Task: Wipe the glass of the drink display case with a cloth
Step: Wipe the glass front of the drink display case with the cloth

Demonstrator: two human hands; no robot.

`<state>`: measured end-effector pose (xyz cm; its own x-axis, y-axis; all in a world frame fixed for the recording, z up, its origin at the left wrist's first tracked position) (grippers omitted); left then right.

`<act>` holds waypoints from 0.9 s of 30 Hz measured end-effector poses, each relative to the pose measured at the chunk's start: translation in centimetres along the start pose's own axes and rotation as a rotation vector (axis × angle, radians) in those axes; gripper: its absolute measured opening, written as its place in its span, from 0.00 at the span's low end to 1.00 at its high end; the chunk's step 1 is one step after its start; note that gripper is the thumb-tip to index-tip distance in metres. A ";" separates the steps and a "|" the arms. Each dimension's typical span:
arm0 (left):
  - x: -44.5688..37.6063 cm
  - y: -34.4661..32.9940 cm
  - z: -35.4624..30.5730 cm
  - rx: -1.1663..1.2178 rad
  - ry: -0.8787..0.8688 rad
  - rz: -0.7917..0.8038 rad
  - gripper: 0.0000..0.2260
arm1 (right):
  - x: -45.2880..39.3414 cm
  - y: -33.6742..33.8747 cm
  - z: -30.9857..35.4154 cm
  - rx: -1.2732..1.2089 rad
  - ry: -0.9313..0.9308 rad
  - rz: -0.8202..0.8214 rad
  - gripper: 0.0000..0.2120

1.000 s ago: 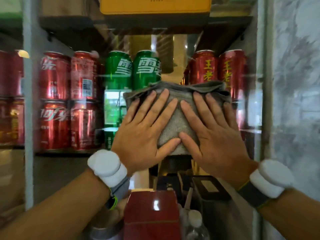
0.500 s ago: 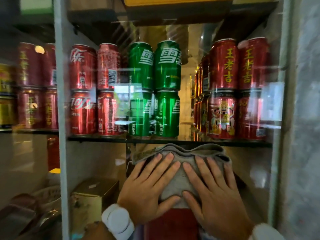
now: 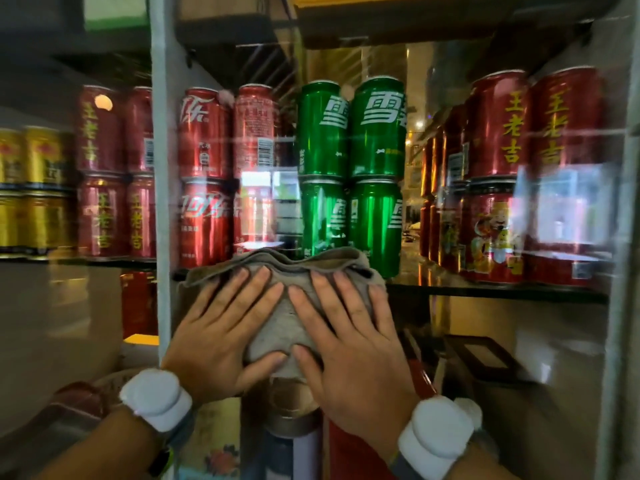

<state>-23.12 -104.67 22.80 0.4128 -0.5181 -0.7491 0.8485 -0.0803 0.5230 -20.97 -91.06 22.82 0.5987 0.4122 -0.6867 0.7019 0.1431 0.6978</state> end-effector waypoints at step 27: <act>-6.5 1.9 -9.0 0.016 -0.011 -0.122 0.34 | 4.0 3.5 -8.9 0.125 -0.088 -0.102 0.27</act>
<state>-21.21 -93.81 25.02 0.3031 -0.5133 -0.8029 0.8866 -0.1570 0.4351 -19.55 -80.87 24.33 0.5495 0.3205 -0.7715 0.7999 0.0646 0.5966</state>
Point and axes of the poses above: each hand's wrist, its own x-axis away from the middle knuckle, its own y-axis out of the back of the hand, z = x × y, the point moved 9 cm from there along -x, towards the middle knuckle, and after that the axes turned 12 degrees about z, right-handed, at the moved point
